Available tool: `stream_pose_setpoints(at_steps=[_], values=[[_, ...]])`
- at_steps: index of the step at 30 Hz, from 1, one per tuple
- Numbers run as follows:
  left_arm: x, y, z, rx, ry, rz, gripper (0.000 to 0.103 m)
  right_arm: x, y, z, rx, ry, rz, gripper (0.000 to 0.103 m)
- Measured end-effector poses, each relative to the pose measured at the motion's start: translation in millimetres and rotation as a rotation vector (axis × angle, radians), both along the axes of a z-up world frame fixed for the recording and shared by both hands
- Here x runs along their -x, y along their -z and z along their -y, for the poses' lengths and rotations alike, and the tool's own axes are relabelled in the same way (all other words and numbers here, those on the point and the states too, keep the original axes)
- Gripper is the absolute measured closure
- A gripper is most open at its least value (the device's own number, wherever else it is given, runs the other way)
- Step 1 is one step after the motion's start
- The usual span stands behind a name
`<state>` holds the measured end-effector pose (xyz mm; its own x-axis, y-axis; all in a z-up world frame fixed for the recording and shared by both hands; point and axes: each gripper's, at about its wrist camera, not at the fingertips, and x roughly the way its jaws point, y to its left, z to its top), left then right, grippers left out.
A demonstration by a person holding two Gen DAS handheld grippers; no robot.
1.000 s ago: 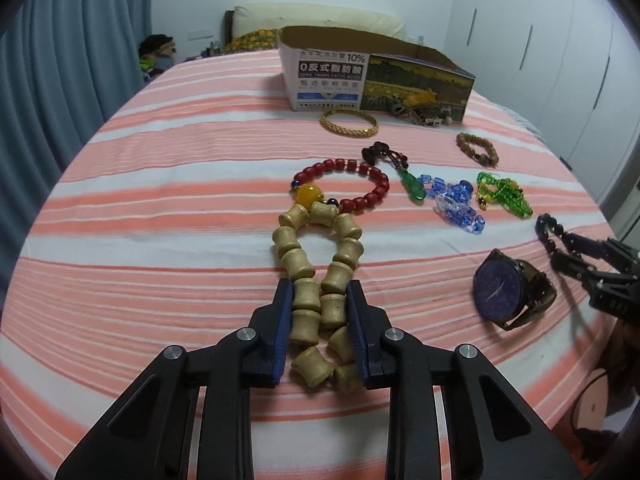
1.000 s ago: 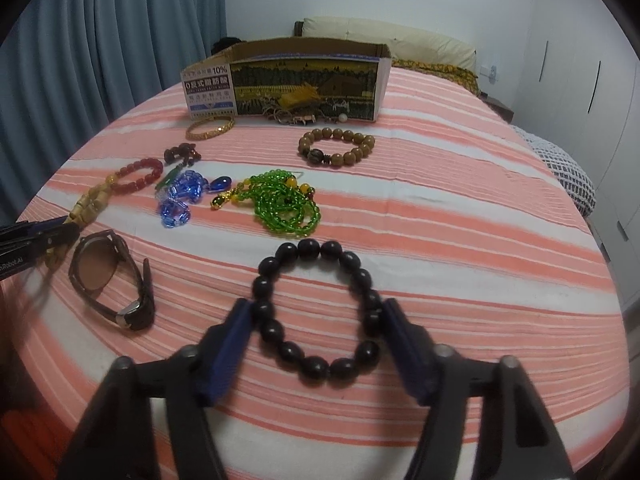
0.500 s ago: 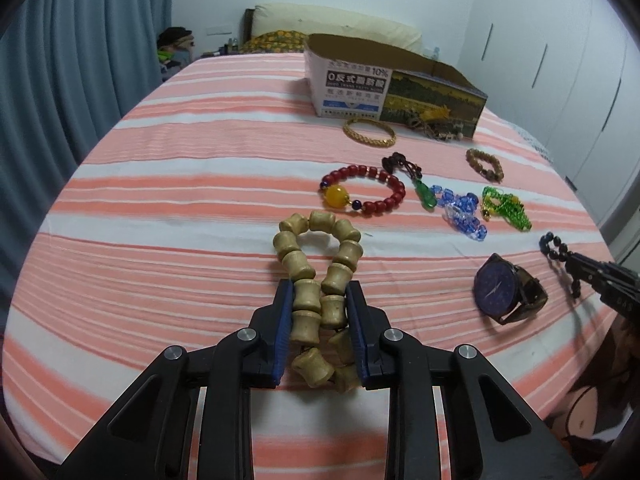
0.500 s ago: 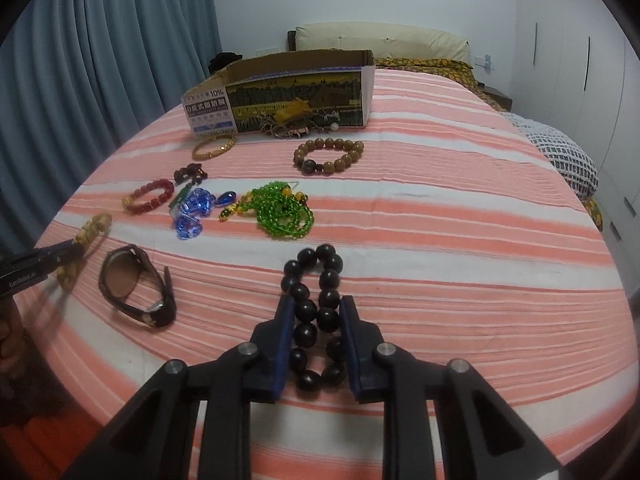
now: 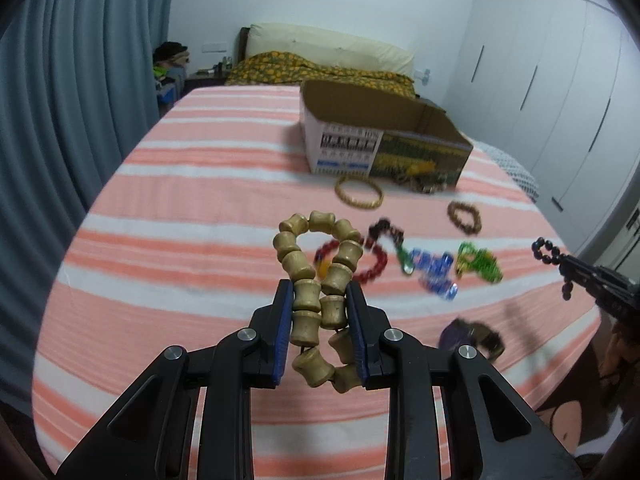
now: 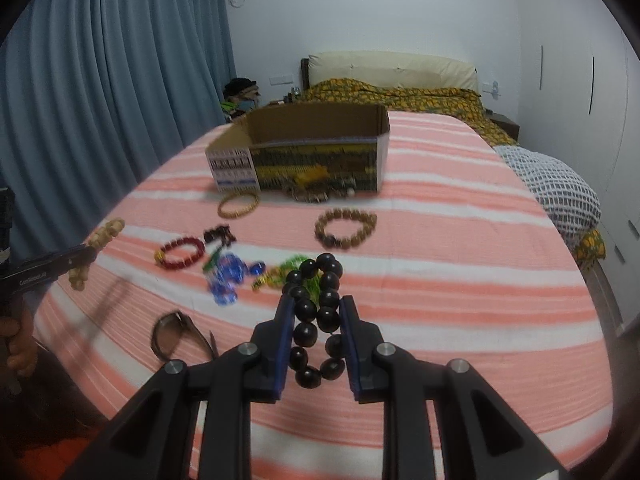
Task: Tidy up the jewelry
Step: 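Carry both bracelets to the cardboard box and open both tools inside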
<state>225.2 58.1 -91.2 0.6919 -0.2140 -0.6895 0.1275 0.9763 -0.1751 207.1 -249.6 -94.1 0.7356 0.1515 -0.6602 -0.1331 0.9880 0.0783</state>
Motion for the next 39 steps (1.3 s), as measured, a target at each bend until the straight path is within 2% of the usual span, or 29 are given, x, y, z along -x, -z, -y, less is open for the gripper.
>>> stream_pose_setpoints(at_steps=[8,12,18,24,26,31,33,34,35,36,37,38,39], values=[[-53.6,-41.6,2.3,0.057,0.041,0.001,0.077,-43.9,-35.0,-2.9,-0.028,-0.074,0.023,0.080],[-92.6,-64.2,17.2,0.050,0.082,0.016,0.077,-77.7,-61.7,-11.0,-0.026,-0.121,0.058,0.080],[-162.7,-82.5,41.7,0.058,0.131,0.030,0.077,-159.6,-89.7,-25.2,-0.013,-0.166,0.089,0.080],[-236.0,-61.2,62.4,0.051,0.140,-0.035,0.077,-249.2,-78.2,-31.3,-0.043,-0.182,0.010,0.080],[-255.8,-48.0,67.9,0.039,0.134,-0.064,0.077,-278.7,-62.5,-33.3,-0.033,-0.183,-0.035,0.080],[-282.3,-22.9,81.5,0.021,0.127,-0.111,0.077,-312.5,-30.5,-33.1,-0.007,-0.175,-0.099,0.079],[-288.0,-16.6,86.5,0.001,0.129,-0.110,0.076,-319.7,-22.1,-32.6,-0.002,-0.180,-0.105,0.076],[-289.7,-13.3,89.3,-0.021,0.120,-0.106,0.072,-320.5,-19.4,-30.7,0.007,-0.177,-0.105,0.076],[-290.5,-10.4,91.1,-0.055,0.094,-0.106,0.058,-322.3,-16.1,-30.2,0.011,-0.174,-0.111,0.058],[-290.1,-8.5,92.0,-0.071,0.080,-0.112,0.045,-321.2,-14.4,-31.1,0.011,-0.167,-0.118,0.033],[-288.7,-6.8,91.3,-0.076,0.068,-0.115,0.027,-322.6,-14.3,-27.1,0.013,-0.151,-0.117,0.029],[-284.6,-6.8,89.4,-0.069,0.059,-0.105,0.021,-320.4,-14.9,-23.6,0.011,-0.140,-0.106,0.029],[-282.8,-7.3,87.2,-0.064,0.060,-0.098,0.021,-316.4,-18.1,-21.0,0.006,-0.135,-0.098,0.029]])
